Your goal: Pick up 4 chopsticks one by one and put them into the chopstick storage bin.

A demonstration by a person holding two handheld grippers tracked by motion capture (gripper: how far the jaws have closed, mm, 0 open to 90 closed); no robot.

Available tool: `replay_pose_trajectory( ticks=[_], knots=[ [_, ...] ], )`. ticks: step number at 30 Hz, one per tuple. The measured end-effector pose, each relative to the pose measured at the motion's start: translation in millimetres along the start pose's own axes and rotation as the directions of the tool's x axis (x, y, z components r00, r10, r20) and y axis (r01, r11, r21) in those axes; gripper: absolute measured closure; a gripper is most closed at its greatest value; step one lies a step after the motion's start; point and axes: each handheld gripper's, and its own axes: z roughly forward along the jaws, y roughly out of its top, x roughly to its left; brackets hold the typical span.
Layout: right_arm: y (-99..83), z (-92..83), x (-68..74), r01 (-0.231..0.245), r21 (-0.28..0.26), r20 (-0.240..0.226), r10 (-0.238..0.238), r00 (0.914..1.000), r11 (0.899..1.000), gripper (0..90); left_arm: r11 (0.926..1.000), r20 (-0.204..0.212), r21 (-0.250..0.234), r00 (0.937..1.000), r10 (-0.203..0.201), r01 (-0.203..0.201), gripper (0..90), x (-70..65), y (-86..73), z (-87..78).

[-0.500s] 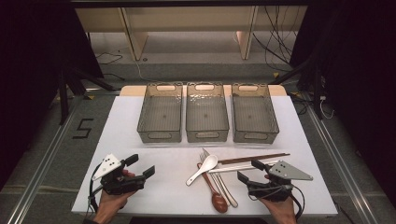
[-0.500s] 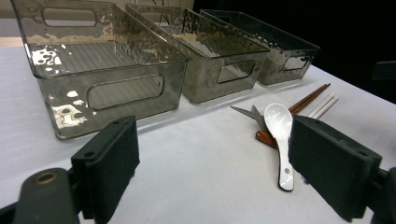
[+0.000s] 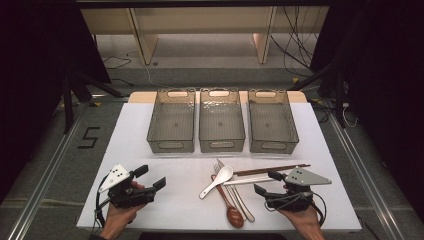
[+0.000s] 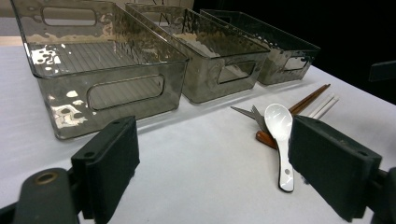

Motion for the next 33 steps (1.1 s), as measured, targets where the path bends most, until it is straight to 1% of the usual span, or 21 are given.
replay_pose_trajectory(
  ticks=[6,7,10,11,12,13,14,16,17,18,20,21,23,24,25,26,27,29,30,32,33],
  knots=[
    [11.8,-3.9,-5.7,0.063,0.071,-0.024,-0.062,0.9978,0.995,31.5,1.0000,-0.001,0.004,1.0000,-0.002,0.002,15.9,-0.2,0.1,1.0],
    [16.3,-4.8,-8.7,0.086,0.102,-0.033,-0.083,0.9960,0.991,31.8,1.0000,0.000,0.004,1.0000,-0.003,0.003,15.9,-0.2,0.1,1.0],
    [20.4,-4.9,-12.0,0.099,0.129,-0.044,-0.094,0.9946,0.987,32.3,1.0000,-0.002,0.005,1.0000,-0.003,0.003,15.9,-0.1,0.1,1.5],
    [24.1,-3.6,-14.9,0.121,0.159,-0.050,-0.114,0.9922,0.980,32.7,1.0000,-0.002,0.003,1.0000,-0.007,0.007,15.9,-0.3,0.1,1.7],
    [24.1,-3.6,-14.9,0.121,0.159,-0.050,-0.114,0.9922,0.980,32.7,1.0000,-0.002,0.003,1.0000,-0.008,0.008,15.9,-0.3,0.1,1.8],
    [27.2,-1.0,-17.5,0.144,0.191,-0.053,-0.136,0.9893,0.971,33.2,1.0000,-0.001,0.006,1.0000,-0.005,0.005,15.9,-0.1,0.2,1.6],
    [27.2,-1.0,-17.5,0.144,0.191,-0.053,-0.136,0.9893,0.971,33.2,1.0000,-0.002,0.004,1.0000,-0.008,0.008,15.9,-0.4,0.2,1.8],
    [29.9,2.6,-20.1,0.165,0.228,-0.062,-0.155,0.9861,0.960,34.5,1.0000,0.000,0.009,1.0000,-0.002,0.002,15.9,-0.1,0.3,1.6],
    [32.5,6.5,-22.3,0.186,0.256,-0.065,-0.175,0.9823,0.949,36.2,1.0000,-0.002,0.009,1.0000,-0.003,0.003,15.9,-0.1,0.3,1.6],
    [32.5,6.5,-22.3,0.186,0.256,-0.065,-0.175,0.9823,0.949,36.2,1.0000,-0.003,0.009,1.0000,-0.003,0.003,15.9,0.0,0.2,1.6],
    [34.4,11.3,-25.5,0.203,0.282,-0.075,-0.189,0.9791,0.938,37.5,1.0000,-0.004,0.005,1.0000,-0.004,0.004,15.9,-0.1,0.3,1.6],
    [34.9,17.4,-28.1,0.219,0.319,-0.084,-0.202,0.9757,0.922,38.3,1.0000,-0.004,0.005,1.0000,-0.005,0.005,15.9,-0.1,0.3,1.6],
    [34.5,23.4,-29.6,0.239,0.351,-0.089,-0.222,0.9709,0.905,40.6,1.0000,-0.003,0.005,1.0000,-0.004,0.004,15.9,0.0,0.4,1.9],
    [34.5,23.4,-29.6,0.239,0.351,-0.089,-0.222,0.9709,0.905,40.6,1.0000,-0.003,0.006,1.0000,-0.003,0.003,15.9,-0.1,0.4,2.2],
    [33.7,28.8,-30.5,0.250,0.380,-0.102,-0.229,0.9681,0.891,40.9,1.0000,-0.002,0.010,1.0000,0.001,-0.001,15.9,0.0,0.4,2.2],
    [33.2,31.6,-31.2,0.263,0.390,-0.109,-0.239,0.9648,0.882,41.7,0.9999,-0.002,0.010,1.0000,0.002,-0.002,15.9,-0.2,0.3,2.3],
    [33.2,31.6,-31.2,0.263,0.390,-0.109,-0.239,0.9648,0.882,41.7,0.9999,-0.001,0.011,1.0000,0.003,-0.003,15.9,-0.2,0.3,2.1],
    [32.1,36.1,-32.3,0.277,0.413,-0.128,-0.246,0.9608,0.867,43.8,0.9999,-0.002,0.010,1.0000,0.003,-0.003,15.9,-0.1,0.3,2.0],
    [31.1,39.7,-33.6,0.290,0.433,-0.140,-0.254,0.9570,0.854,45.4,0.9999,-0.002,0.010,1.0000,0.002,-0.002,15.9,0.1,0.3,1.8],
    [30.1,43.6,-34.7,0.302,0.452,-0.153,-0.260,0.9534,0.840,47.1,0.9999,-0.003,0.010,1.0000,0.001,-0.001,15.9,0.4,0.3,1.9],
    [30.1,43.6,-34.7,0.302,0.452,-0.153,-0.260,0.9534,0.840,47.1,0.9999,-0.002,0.010,1.0000,0.000,0.000,15.9,0.4,0.2,2.1]
  ],
)
